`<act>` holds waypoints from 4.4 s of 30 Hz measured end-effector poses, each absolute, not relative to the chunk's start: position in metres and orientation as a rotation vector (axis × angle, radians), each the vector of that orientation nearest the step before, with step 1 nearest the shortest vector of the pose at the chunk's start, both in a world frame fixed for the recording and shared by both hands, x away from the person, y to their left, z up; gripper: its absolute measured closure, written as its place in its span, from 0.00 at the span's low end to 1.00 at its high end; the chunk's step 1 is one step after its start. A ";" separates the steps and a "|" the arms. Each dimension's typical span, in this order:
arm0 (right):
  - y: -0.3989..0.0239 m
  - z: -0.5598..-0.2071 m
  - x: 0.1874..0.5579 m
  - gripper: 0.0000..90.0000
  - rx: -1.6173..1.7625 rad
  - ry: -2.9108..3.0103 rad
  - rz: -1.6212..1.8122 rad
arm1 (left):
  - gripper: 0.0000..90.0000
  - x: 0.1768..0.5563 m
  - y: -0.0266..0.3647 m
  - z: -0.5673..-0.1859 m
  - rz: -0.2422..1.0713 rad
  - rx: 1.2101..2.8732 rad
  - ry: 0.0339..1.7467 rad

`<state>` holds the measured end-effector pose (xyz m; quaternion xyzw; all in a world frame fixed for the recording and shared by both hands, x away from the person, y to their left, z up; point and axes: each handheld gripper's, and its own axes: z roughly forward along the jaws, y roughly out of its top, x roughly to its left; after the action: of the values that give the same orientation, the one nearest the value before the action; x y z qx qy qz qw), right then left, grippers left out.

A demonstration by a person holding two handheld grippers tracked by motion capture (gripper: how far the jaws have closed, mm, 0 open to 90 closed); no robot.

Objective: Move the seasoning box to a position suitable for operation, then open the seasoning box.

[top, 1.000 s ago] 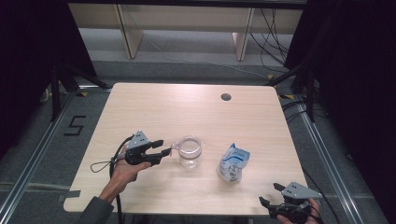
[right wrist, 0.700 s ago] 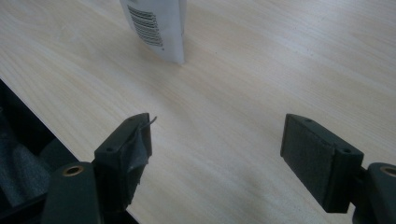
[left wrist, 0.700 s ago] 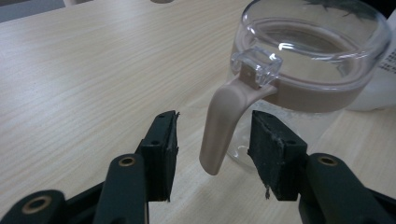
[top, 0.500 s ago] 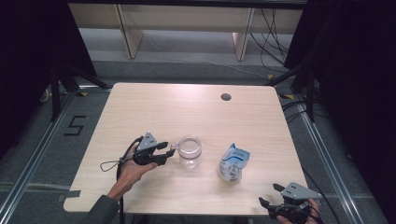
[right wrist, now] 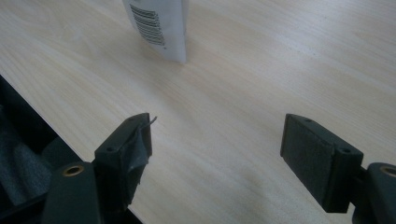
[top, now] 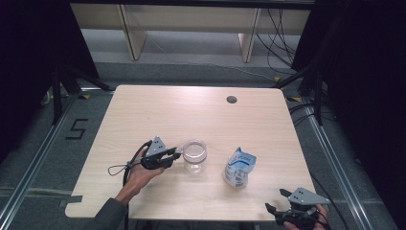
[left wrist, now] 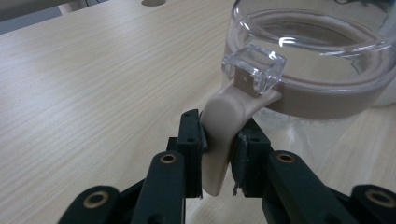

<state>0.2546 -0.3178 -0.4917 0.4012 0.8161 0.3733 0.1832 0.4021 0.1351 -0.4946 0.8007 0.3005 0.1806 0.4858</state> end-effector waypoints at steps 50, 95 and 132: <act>-0.317 -0.491 0.256 0.29 1.106 2.297 1.051 | 0.82 0.336 0.116 -0.494 0.370 1.981 0.657; -0.308 -0.487 0.251 0.39 1.070 2.317 1.180 | 0.68 0.320 0.136 -0.463 0.248 1.814 0.753; -0.299 -0.486 0.248 0.45 1.015 2.313 1.250 | 0.99 0.331 0.107 -0.446 0.264 1.850 0.715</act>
<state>0.2483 -0.2990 -0.4859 0.3554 0.8100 0.4377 0.1612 0.3314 0.1070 -0.4457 0.7783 0.3006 0.1110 0.5400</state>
